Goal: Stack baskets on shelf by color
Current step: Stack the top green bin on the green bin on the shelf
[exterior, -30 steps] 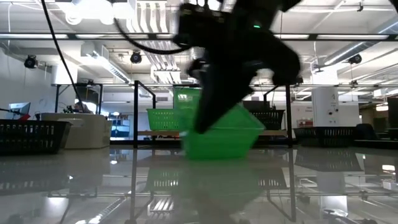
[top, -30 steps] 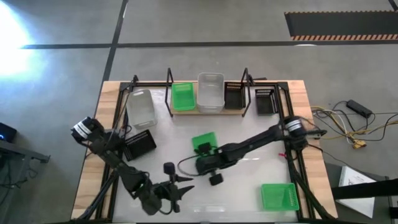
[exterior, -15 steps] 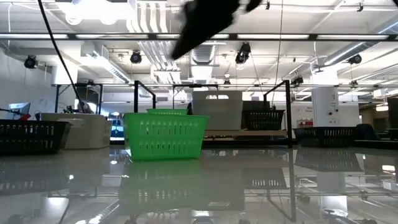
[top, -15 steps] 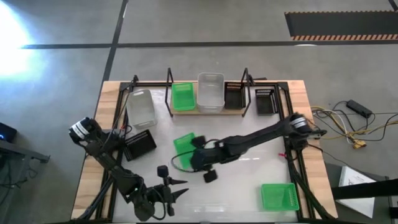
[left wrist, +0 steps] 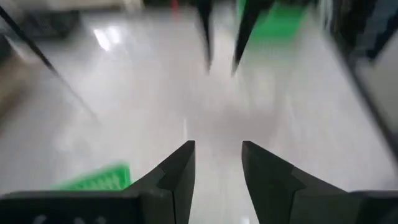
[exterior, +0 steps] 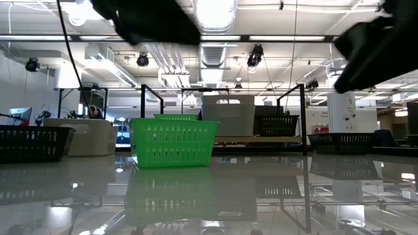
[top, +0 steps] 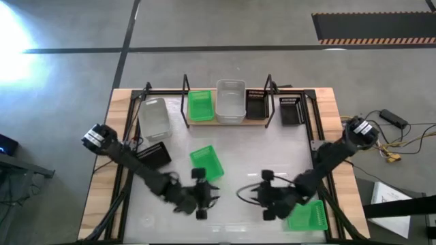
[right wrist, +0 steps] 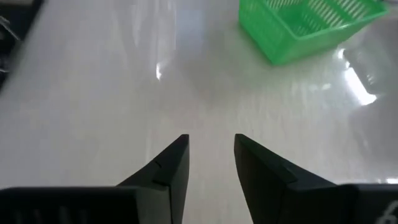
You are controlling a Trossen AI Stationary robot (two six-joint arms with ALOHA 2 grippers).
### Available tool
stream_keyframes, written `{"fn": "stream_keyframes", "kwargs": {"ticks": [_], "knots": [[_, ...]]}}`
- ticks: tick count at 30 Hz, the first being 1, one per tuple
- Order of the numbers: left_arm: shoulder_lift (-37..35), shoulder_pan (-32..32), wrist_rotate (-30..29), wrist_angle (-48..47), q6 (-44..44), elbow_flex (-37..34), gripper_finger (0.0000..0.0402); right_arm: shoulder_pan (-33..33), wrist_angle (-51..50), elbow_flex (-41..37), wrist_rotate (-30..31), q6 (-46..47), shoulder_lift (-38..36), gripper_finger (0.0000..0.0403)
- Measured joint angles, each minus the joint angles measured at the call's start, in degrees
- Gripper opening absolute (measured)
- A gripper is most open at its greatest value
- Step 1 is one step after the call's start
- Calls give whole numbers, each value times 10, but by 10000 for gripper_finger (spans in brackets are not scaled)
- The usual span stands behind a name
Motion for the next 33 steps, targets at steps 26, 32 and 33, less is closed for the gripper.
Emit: {"fn": "stream_keyframes", "kwargs": {"ticks": [26,32,33], "knots": [[74,124,171,-179,-146,31,143,62,90,-71,139,-2,-2,61],[70,124,165,-200,-80,49,26,62,90,-73,139,-4,-2,59],[66,124,171,-207,-69,56,13,62,90,-73,139,-2,-1,59]]}}
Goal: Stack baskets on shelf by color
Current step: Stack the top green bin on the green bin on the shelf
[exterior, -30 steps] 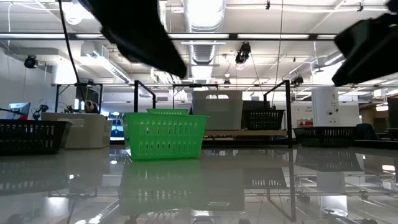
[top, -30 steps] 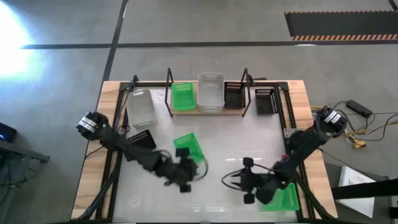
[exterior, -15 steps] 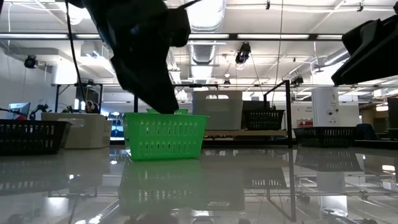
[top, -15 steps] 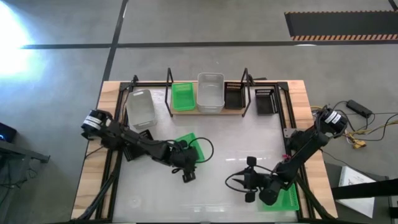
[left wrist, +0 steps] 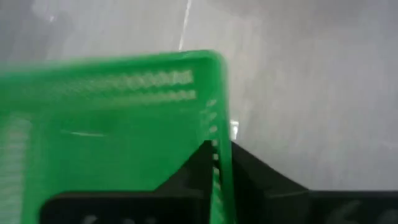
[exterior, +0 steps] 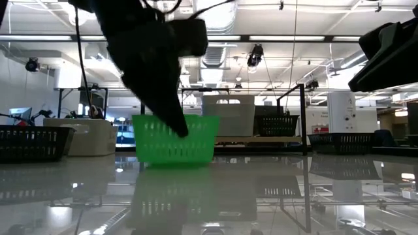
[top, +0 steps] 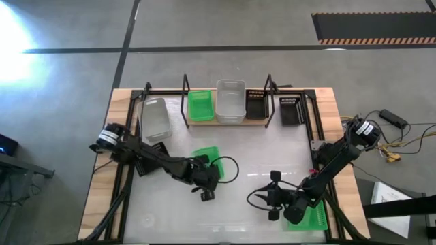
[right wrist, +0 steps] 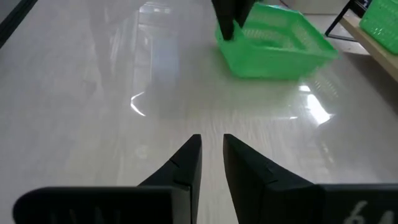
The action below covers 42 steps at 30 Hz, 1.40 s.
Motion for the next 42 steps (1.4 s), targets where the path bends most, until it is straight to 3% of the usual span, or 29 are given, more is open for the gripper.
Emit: {"fn": "stream_keyframes", "kwargs": {"ticks": [7,13,20,24,31,42], "knots": [[-34,-6,-4,-143,47,70,1,0,2,-1,0,6,0,60],[-78,-1,-120,-264,112,120,1,0,2,-2,0,7,0,61],[-160,91,-183,-256,244,104,0,0,2,-3,8,6,0,61],[-195,184,-169,-185,325,72,0,0,2,-3,14,6,0,61],[-215,333,-49,-43,378,-18,0,0,5,-3,14,13,0,61],[-212,385,1,50,403,-105,0,0,13,-3,14,11,0,61]]}}
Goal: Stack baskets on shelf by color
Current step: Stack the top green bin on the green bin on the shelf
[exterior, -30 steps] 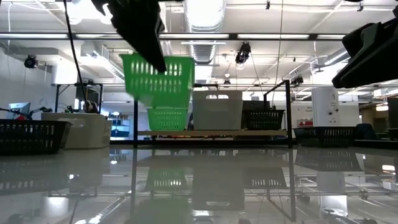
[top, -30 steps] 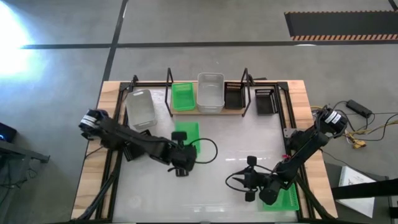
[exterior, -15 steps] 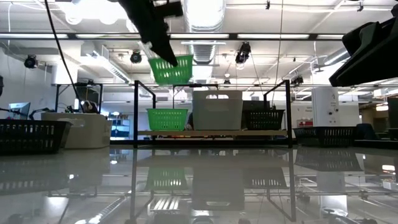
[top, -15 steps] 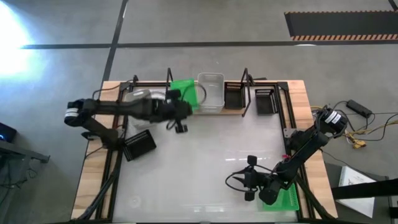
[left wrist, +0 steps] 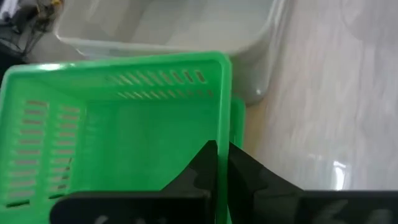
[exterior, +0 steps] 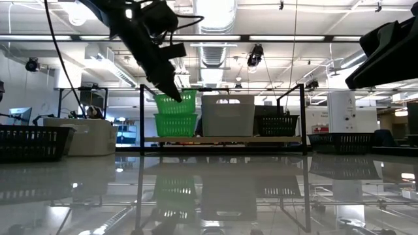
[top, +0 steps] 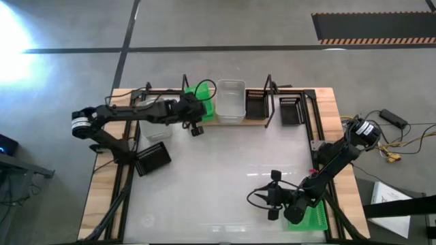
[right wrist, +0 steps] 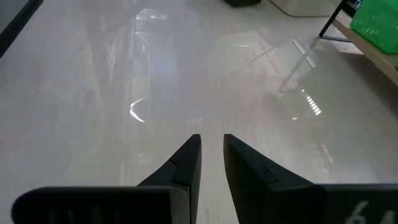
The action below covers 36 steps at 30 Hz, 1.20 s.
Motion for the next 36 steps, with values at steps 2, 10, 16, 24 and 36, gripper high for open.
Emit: {"fn": "stream_keyframes", "kwargs": {"ticks": [2,10,16,24,36], "knots": [[0,0,6,3,0,-4,0,0,0,0,0,0,0,61],[1,2,6,9,0,-5,0,0,3,0,0,0,0,61],[1,9,7,8,1,-11,31,0,4,0,0,0,0,61],[-3,10,7,25,-1,-21,98,0,4,0,0,0,0,61],[0,-49,53,50,-16,-38,107,0,4,0,0,0,0,61]]}}
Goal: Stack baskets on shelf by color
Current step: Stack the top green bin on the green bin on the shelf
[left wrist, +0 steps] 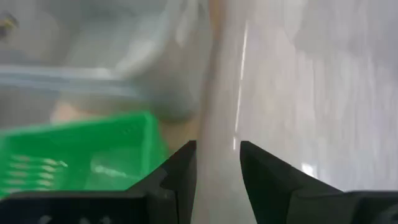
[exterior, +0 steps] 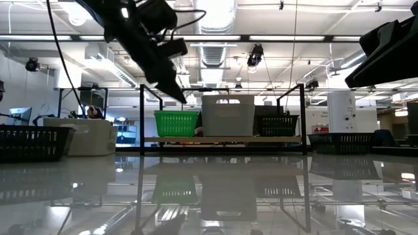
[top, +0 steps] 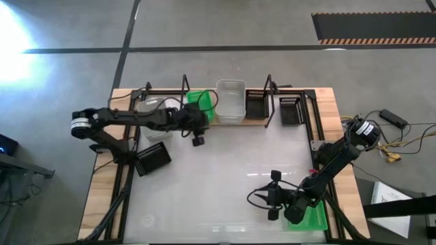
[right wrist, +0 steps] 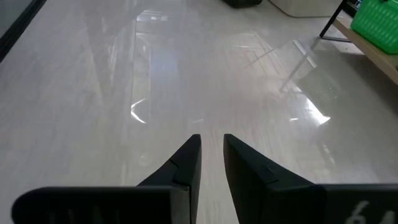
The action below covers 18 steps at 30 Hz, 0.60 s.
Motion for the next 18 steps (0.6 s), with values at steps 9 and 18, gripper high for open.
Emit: {"fn": "stream_keyframes", "kwargs": {"ticks": [9,18], "knots": [[41,0,-137,-4,1,-19,107,0,0,0,0,0,0,61],[32,-2,-200,-8,1,-19,107,0,0,0,0,0,0,61]]}}
